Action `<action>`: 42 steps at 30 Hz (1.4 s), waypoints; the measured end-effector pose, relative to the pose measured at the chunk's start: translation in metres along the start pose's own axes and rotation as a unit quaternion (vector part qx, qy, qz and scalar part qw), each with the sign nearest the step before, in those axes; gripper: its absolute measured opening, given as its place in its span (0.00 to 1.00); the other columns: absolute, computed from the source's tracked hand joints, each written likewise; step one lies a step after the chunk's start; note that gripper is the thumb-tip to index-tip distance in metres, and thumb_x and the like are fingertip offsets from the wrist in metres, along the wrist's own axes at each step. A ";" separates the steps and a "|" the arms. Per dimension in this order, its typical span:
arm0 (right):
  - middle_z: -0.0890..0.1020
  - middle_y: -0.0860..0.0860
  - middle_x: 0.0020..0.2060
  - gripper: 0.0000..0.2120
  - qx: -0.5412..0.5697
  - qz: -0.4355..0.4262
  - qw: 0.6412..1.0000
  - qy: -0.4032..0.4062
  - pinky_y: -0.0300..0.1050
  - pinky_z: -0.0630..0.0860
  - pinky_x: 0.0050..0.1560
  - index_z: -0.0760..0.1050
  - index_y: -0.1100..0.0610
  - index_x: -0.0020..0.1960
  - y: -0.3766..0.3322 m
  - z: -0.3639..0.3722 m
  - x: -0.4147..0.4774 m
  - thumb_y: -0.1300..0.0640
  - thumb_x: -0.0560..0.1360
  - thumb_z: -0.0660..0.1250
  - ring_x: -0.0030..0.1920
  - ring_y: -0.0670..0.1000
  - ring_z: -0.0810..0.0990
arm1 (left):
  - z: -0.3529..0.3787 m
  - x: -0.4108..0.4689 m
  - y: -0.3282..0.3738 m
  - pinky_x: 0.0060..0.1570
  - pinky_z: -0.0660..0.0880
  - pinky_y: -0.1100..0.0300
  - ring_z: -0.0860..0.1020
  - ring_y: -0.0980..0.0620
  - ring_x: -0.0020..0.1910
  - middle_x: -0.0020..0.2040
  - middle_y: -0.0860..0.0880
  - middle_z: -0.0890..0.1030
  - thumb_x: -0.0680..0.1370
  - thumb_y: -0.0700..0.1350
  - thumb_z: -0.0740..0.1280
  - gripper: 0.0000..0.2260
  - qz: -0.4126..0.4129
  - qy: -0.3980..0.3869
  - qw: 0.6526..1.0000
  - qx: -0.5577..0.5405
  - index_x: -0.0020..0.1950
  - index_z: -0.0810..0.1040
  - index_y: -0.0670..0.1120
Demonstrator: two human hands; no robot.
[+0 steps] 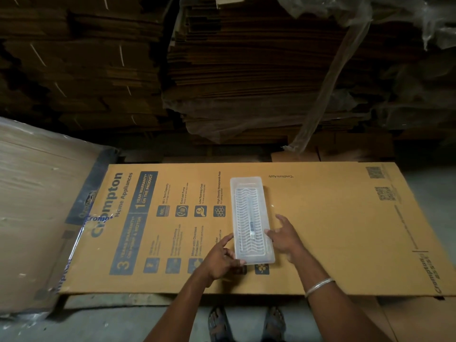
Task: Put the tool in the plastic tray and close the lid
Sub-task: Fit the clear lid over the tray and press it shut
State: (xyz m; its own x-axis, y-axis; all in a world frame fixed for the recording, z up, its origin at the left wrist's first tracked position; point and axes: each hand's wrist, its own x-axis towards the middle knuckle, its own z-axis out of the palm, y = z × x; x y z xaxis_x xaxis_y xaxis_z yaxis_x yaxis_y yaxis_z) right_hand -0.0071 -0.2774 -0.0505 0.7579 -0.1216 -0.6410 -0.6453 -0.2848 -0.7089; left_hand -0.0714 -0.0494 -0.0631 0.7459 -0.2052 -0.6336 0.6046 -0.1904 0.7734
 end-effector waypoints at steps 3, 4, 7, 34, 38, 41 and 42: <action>0.86 0.58 0.57 0.20 0.074 0.040 0.996 -0.041 0.51 0.85 0.48 0.74 0.66 0.70 0.012 -0.006 -0.001 0.61 0.80 0.71 0.53 0.59 0.87 | 0.002 0.001 -0.003 0.51 0.83 0.51 0.81 0.44 0.46 0.47 0.42 0.78 0.70 0.40 0.80 0.45 0.010 0.003 1.000 0.013 0.81 0.61 0.55; 0.87 0.58 0.52 0.16 0.075 0.036 0.996 -0.044 0.48 0.84 0.43 0.77 0.67 0.66 0.015 -0.007 -0.002 0.61 0.81 0.71 0.48 0.57 0.88 | 0.002 0.001 -0.004 0.50 0.83 0.52 0.82 0.45 0.46 0.47 0.43 0.79 0.70 0.40 0.81 0.45 0.011 0.003 1.000 0.019 0.81 0.62 0.56; 0.87 0.60 0.47 0.10 0.056 0.010 0.998 -0.035 0.51 0.84 0.43 0.78 0.65 0.60 0.015 -0.004 -0.001 0.61 0.81 0.70 0.43 0.55 0.87 | 0.001 0.002 -0.002 0.48 0.85 0.53 0.82 0.46 0.45 0.48 0.43 0.79 0.70 0.39 0.81 0.43 0.001 0.010 0.999 0.032 0.79 0.64 0.56; 0.89 0.58 0.44 0.08 -0.002 -0.016 0.999 -0.031 0.64 0.84 0.51 0.79 0.53 0.52 0.032 -0.004 0.022 0.51 0.76 0.75 0.49 0.62 0.88 | -0.034 0.169 0.136 0.65 0.78 0.44 0.81 0.37 0.61 0.62 0.40 0.84 0.79 0.55 0.70 0.19 -0.032 0.265 0.962 0.052 0.61 0.83 0.41; 0.89 0.57 0.42 0.08 -0.006 -0.022 0.999 -0.030 0.65 0.85 0.50 0.79 0.53 0.52 0.034 -0.004 0.024 0.51 0.76 0.75 0.47 0.61 0.89 | -0.031 0.173 0.137 0.65 0.78 0.47 0.81 0.37 0.62 0.62 0.39 0.84 0.81 0.53 0.69 0.19 -0.035 0.260 0.964 0.046 0.63 0.82 0.40; 0.89 0.57 0.43 0.08 -0.006 -0.023 0.999 -0.031 0.64 0.84 0.49 0.79 0.53 0.52 0.033 -0.004 0.024 0.52 0.76 0.75 0.48 0.62 0.89 | -0.029 0.175 0.138 0.59 0.76 0.52 0.80 0.37 0.62 0.63 0.38 0.83 0.82 0.51 0.68 0.18 -0.044 0.261 0.964 0.026 0.65 0.80 0.39; 0.89 0.58 0.44 0.08 -0.005 -0.022 0.999 -0.029 0.64 0.84 0.49 0.79 0.53 0.52 0.033 -0.004 0.025 0.52 0.76 0.75 0.49 0.62 0.88 | -0.028 0.176 0.137 0.59 0.76 0.52 0.81 0.36 0.62 0.62 0.39 0.83 0.82 0.51 0.68 0.18 -0.049 0.257 0.965 0.018 0.65 0.80 0.39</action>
State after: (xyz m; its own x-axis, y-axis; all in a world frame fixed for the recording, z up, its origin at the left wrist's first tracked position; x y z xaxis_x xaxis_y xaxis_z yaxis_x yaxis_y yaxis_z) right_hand -0.0092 -0.2936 -0.0884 0.7789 -0.0523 -0.6249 -0.6096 -0.2973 -0.7349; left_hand 0.1511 -0.0846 -0.0681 0.7309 0.3171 -0.6044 0.6766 -0.2206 0.7025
